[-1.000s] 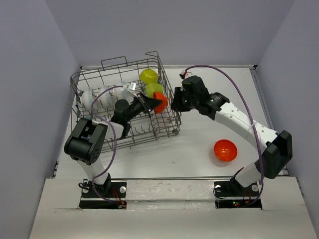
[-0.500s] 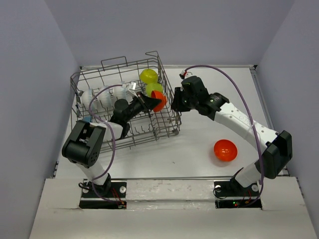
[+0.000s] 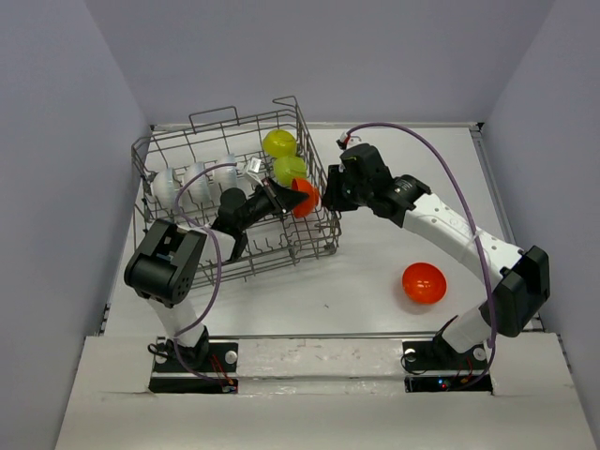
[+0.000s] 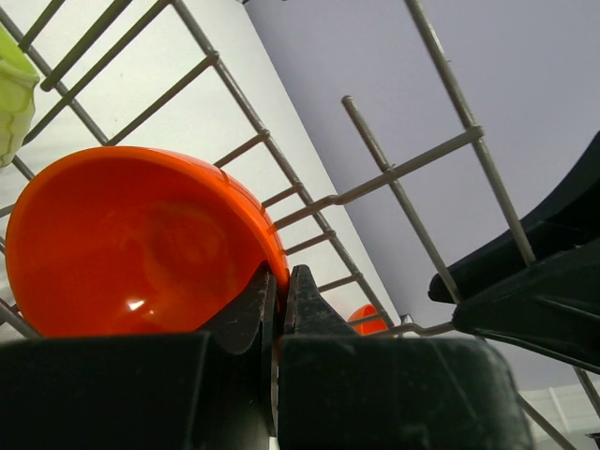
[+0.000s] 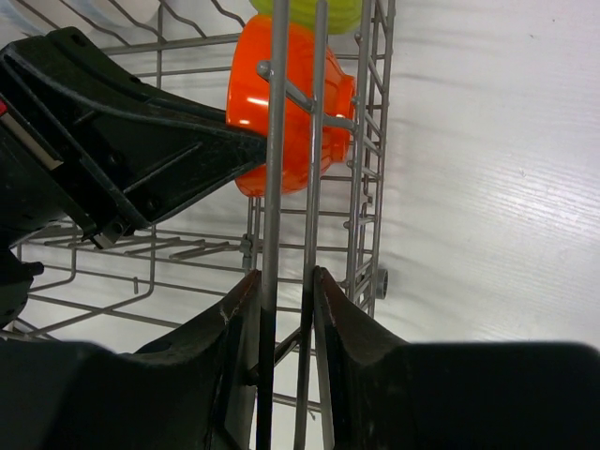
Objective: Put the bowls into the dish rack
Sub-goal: Place the upside down bowl on the dish rack.
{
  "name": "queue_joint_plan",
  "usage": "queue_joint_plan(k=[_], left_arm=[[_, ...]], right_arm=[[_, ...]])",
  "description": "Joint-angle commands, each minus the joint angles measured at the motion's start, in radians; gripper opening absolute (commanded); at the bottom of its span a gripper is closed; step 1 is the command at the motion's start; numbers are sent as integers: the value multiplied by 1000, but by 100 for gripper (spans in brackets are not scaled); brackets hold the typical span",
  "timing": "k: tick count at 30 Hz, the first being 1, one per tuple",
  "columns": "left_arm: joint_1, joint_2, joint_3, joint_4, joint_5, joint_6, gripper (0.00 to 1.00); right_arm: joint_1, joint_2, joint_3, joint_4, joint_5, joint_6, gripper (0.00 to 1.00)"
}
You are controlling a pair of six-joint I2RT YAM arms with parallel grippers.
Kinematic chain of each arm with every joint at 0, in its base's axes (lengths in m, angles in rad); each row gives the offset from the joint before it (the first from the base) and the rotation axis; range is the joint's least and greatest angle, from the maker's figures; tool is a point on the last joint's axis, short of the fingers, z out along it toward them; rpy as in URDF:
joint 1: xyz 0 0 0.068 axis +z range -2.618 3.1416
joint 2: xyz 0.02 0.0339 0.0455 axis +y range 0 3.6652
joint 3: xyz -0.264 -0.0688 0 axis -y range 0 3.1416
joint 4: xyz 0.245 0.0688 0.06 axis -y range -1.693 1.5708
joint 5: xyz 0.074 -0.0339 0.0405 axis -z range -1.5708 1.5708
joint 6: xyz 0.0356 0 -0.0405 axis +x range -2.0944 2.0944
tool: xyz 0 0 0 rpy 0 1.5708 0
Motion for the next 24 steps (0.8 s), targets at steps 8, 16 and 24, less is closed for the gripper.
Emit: queue_joint_plan(k=[8,16,24], left_arm=[[-5,-40,-16,128,-37,55,1],[-5,-146,25,-185,-112,205,2],[-5,-182,40,-316,-147,256,1]], right_arm=[[4,-10,43,41,-5,2,16],[4,-7,43,42,-5,2,16],[4,-6,44,43,-5,5,16]])
